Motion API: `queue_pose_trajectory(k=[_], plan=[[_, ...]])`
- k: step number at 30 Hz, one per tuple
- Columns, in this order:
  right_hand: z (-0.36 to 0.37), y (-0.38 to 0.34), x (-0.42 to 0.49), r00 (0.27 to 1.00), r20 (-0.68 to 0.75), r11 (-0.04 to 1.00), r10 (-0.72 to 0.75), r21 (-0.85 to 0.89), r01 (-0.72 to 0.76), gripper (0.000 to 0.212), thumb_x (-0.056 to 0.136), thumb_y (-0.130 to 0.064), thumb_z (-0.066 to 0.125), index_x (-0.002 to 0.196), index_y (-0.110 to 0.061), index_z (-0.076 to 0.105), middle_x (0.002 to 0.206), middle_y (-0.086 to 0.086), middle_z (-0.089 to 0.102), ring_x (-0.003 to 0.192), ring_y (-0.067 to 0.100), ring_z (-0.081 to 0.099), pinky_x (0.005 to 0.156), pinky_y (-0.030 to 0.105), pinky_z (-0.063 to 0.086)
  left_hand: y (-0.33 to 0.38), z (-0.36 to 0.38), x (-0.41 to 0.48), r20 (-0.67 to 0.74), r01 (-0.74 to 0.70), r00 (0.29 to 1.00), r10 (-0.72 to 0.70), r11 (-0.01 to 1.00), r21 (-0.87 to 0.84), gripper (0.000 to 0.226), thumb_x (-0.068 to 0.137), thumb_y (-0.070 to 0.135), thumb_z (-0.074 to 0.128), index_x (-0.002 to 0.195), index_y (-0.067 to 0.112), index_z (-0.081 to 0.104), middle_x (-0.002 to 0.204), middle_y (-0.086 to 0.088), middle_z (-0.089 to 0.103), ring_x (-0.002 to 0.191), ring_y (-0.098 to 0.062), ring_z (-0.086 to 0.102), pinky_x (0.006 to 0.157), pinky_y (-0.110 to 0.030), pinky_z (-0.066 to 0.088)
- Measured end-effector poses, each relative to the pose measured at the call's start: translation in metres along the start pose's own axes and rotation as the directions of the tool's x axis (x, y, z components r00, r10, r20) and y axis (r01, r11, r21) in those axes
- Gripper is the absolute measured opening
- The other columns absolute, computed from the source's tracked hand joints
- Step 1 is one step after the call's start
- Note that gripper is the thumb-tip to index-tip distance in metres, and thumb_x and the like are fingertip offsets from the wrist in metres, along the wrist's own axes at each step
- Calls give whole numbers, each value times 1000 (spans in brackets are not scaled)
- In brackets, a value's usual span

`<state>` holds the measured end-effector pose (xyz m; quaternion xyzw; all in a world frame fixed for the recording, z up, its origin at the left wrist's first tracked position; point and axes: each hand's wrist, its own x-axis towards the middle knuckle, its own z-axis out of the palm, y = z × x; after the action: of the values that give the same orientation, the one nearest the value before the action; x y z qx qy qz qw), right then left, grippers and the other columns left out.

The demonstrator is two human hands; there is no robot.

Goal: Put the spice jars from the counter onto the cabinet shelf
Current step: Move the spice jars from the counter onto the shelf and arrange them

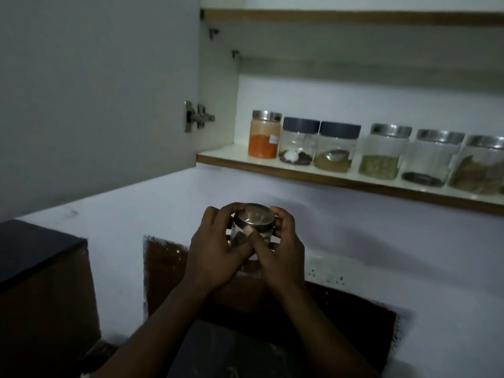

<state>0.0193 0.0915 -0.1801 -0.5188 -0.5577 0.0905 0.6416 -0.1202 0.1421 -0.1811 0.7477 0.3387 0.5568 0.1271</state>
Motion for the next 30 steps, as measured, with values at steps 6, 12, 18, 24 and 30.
queue_pose_trajectory(k=[6, 12, 18, 24, 30], plan=[[4, -70, 62, 984, 9, 984, -178, 14, 178, 55, 82, -62, 70, 130, -42, 52, 118, -24, 67, 106, -8, 63, 78, 9, 52, 37, -41, 68, -145, -88, 985, 91, 996, 27, 64, 74, 60, 66, 133, 41, 49, 118, 18, 49, 103, -6, 60, 79, -34, 62], [10, -127, 140, 975, 5, 975, -222, -30, 222, 59, 76, -68, 69, 123, -40, 46, 100, -22, 70, 90, -5, 68, 67, 12, 54, 63, -66, 149, -267, -115, 953, 144, 986, 123, 62, 77, 50, 67, 135, 41, 46, 120, 9, 50, 99, -12, 59, 73, -28, 56], [28, -126, 200, 984, 93, 942, -150, -289, 171, 39, 88, -56, 69, 114, -29, 56, 106, -8, 65, 96, 14, 66, 82, 38, 58, 50, -53, 199, -171, 20, 985, 18, 976, 217, 62, 82, 46, 65, 139, 33, 46, 126, -3, 54, 107, -24, 58, 79, -34, 50], [46, -117, 224, 968, 111, 799, -227, -546, 250, 46, 91, -44, 72, 133, -24, 65, 126, 8, 62, 115, 26, 61, 98, 35, 49, 28, -30, 211, -155, 110, 986, -67, 951, 289, 69, 88, 35, 68, 148, 29, 34, 136, -13, 49, 107, -29, 62, 83, -40, 55], [58, -100, 218, 961, 184, 799, -206, -535, 274, 65, 91, -18, 69, 151, -22, 45, 124, 5, 69, 108, 22, 66, 82, 25, 47, 5, -14, 200, -134, 196, 979, -154, 894, 403, 91, 92, 31, 67, 160, 26, 8, 130, -20, 54, 103, -32, 64, 80, -41, 58]])
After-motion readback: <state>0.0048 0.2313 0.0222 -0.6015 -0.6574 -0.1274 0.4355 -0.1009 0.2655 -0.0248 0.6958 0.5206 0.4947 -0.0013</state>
